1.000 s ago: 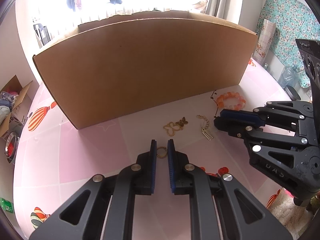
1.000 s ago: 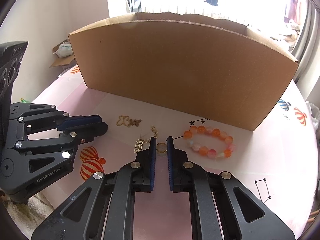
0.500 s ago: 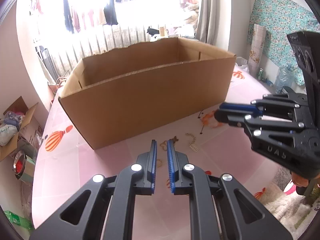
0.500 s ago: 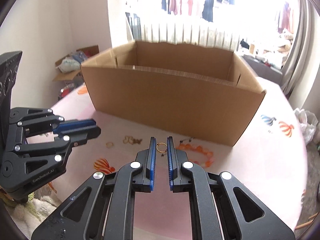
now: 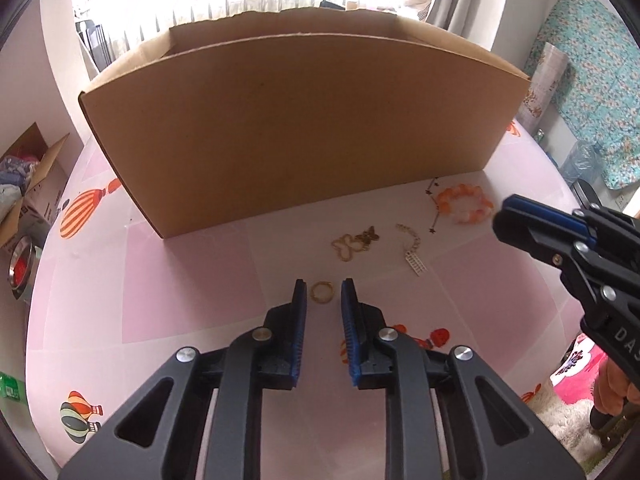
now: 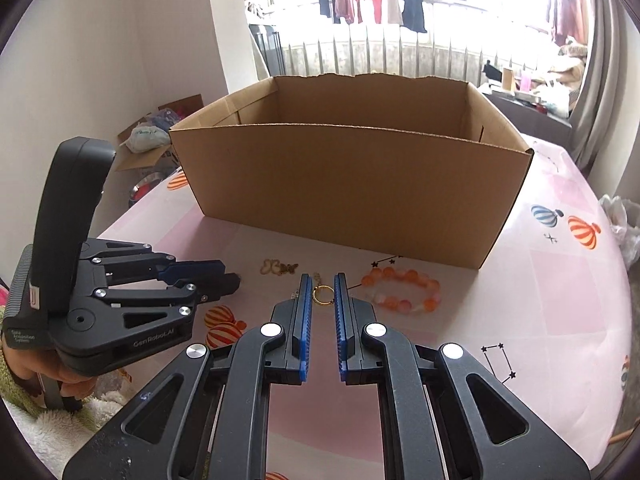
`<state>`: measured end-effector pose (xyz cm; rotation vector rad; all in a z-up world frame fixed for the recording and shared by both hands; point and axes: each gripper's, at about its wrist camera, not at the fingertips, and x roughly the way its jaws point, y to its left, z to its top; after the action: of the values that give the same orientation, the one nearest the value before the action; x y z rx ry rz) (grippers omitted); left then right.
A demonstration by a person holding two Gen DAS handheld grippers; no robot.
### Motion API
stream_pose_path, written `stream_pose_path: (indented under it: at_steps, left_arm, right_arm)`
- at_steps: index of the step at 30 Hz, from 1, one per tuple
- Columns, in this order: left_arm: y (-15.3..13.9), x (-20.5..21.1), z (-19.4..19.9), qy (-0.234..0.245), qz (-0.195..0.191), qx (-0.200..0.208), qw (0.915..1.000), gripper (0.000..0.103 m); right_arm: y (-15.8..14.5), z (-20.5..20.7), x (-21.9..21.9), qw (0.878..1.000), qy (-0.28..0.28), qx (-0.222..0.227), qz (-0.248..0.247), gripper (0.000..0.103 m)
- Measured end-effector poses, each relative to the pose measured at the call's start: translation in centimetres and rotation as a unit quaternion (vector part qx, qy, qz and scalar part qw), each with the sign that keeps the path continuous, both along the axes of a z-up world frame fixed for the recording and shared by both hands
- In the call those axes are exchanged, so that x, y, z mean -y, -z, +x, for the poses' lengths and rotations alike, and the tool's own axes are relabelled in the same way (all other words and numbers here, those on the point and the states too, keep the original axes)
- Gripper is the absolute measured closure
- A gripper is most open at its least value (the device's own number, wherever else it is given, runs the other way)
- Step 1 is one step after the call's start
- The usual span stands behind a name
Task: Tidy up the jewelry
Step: 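Lift the gold ring with the right gripper and carry it over the box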
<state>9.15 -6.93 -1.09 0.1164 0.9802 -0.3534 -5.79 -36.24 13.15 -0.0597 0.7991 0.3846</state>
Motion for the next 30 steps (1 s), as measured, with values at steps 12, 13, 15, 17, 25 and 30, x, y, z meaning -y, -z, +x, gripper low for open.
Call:
stream_pose_path:
  at_steps: [12,13,15,17,25,30]
  left_arm:
    - [0.2,1.8,0.0,0.006,0.043,0.002,0.9990,0.092]
    - [0.1,1.7,0.1,0.006,0.044,0.002,0.9990,0.092]
    - [0.0,1.7,0.0,0.004,0.040,0.002,0.9992,0.093]
    - [-0.1,1.6,-0.1,0.004,0.036,0.003,0.9994,0.093]
    - [-2.0,0.0,-1.3,0.014,0.006,0.020,0.9997,0.093]
    - [-7.3,-0.5,-2.5,0.044,-0.042,0.065,0.9960,0.093]
  right_arm:
    - [0.3,1.6,0.4,1.000,0.007,-0.017,0.005,0.094]
    - [0.3,1.7,0.4,1.000,0.007,-0.018,0.006,0.094]
    - [0.3,1.9,0.4,1.000,0.007,-0.020,0.010,0.094]
    - [0.2,1.9,0.3,1.000,0.006,-0.020,0.012,0.094]
    - [-0.8,1.4,0.9,1.000,0.002,-0.008,0.015,0.094]
    - [-4.1,1.1,1.6,0.999,-0.007,0.029,0.029,0.094]
